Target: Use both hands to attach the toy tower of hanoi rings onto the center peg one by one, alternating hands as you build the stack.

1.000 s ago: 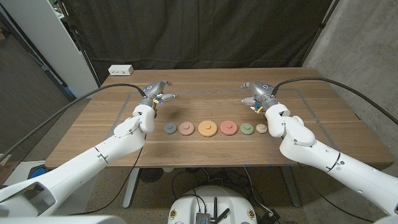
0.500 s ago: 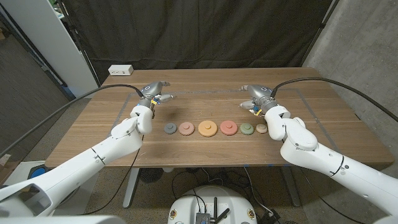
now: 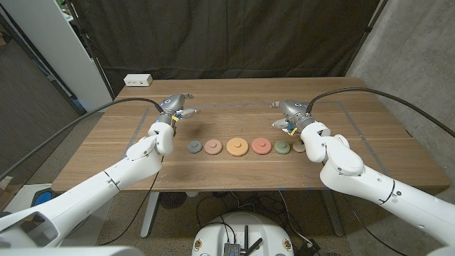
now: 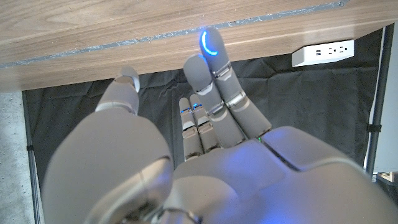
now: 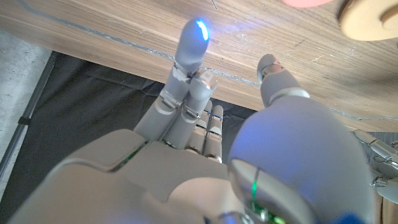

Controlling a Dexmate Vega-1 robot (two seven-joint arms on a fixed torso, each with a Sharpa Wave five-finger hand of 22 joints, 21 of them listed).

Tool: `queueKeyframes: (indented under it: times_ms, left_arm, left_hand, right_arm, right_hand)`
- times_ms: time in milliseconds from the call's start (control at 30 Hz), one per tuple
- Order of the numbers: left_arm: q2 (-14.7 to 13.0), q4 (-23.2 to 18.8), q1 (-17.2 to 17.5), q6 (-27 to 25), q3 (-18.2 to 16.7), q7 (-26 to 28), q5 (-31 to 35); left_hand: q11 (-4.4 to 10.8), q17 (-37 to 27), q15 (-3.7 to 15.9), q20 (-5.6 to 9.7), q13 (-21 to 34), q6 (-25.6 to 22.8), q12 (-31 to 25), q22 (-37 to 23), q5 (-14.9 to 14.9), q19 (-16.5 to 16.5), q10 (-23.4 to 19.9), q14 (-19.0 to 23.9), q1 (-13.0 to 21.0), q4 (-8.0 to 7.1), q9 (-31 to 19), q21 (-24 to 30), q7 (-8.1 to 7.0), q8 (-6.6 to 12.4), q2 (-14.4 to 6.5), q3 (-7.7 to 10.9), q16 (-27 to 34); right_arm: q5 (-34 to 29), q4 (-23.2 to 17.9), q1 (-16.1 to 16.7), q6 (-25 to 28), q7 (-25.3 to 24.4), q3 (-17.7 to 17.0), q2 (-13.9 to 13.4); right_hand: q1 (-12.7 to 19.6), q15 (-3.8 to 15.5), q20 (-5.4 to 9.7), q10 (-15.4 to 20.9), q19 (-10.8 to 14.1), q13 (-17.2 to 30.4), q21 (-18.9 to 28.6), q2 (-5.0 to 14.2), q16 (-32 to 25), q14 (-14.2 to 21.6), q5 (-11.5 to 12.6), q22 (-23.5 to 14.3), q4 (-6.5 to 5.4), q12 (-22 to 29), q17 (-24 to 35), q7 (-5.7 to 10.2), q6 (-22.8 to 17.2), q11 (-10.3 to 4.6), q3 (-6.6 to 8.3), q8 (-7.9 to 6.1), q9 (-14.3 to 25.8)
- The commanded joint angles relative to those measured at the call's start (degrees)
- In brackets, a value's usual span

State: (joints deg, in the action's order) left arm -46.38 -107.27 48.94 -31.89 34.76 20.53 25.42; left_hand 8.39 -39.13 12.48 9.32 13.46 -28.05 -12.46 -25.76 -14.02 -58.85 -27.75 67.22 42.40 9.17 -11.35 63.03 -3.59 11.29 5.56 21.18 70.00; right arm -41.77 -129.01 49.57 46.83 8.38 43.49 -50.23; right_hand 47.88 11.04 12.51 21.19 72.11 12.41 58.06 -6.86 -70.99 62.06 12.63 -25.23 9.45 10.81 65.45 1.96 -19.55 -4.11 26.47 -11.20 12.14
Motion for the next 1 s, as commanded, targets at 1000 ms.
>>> queueKeyframes:
  times_ms: [1000]
  left_arm:
    - [0.4,2.1,-0.8,3.2,0.0,-0.3,-0.4]
  left_hand:
    - [0.22,0.2,0.02,2.73,0.5,-1.2,0.0,1.1,-0.6,0.6,-1.2,-0.3,1.0,0.02,-0.1,1.9,-0.09,0.27,0.5,-0.88,1.5]
  right_arm:
    - [-20.5,-3.0,-2.0,6.9,21.3,7.5,3.7]
  right_hand:
    - [0.9,1.56,0.01,-2.6,-1.5,-0.2,1.3,-1.14,0.3,0.2,-1.0,-0.2,-0.11,0.0,0.6,1.46,3.9,-1.74,-2.0,0.16,-0.3]
